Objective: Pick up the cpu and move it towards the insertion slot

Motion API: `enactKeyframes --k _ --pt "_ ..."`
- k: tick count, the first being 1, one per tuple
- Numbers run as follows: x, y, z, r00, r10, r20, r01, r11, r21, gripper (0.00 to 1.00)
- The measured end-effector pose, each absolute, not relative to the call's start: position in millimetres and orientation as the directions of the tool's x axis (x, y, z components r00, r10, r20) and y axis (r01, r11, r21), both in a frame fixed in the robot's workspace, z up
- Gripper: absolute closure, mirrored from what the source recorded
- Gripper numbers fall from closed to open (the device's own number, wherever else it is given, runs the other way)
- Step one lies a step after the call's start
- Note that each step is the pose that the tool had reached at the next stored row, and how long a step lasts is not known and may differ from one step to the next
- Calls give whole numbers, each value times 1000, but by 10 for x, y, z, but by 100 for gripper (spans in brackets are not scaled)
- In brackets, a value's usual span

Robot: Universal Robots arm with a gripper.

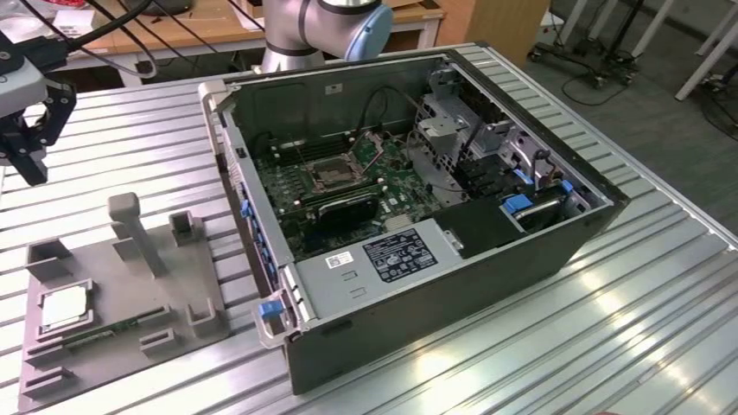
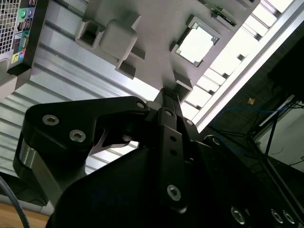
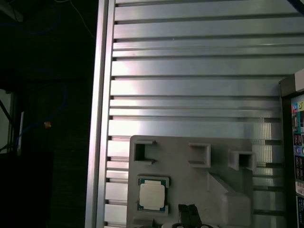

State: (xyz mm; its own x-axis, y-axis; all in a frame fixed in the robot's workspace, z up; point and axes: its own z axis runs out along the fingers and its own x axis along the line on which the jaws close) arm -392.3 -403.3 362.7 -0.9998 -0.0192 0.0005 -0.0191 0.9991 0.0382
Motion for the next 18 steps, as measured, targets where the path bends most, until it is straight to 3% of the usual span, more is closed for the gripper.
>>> enactKeyframes --k 18 --pt "-3938 -4101 3552 -1000 -19 0 -19 999 38 89"
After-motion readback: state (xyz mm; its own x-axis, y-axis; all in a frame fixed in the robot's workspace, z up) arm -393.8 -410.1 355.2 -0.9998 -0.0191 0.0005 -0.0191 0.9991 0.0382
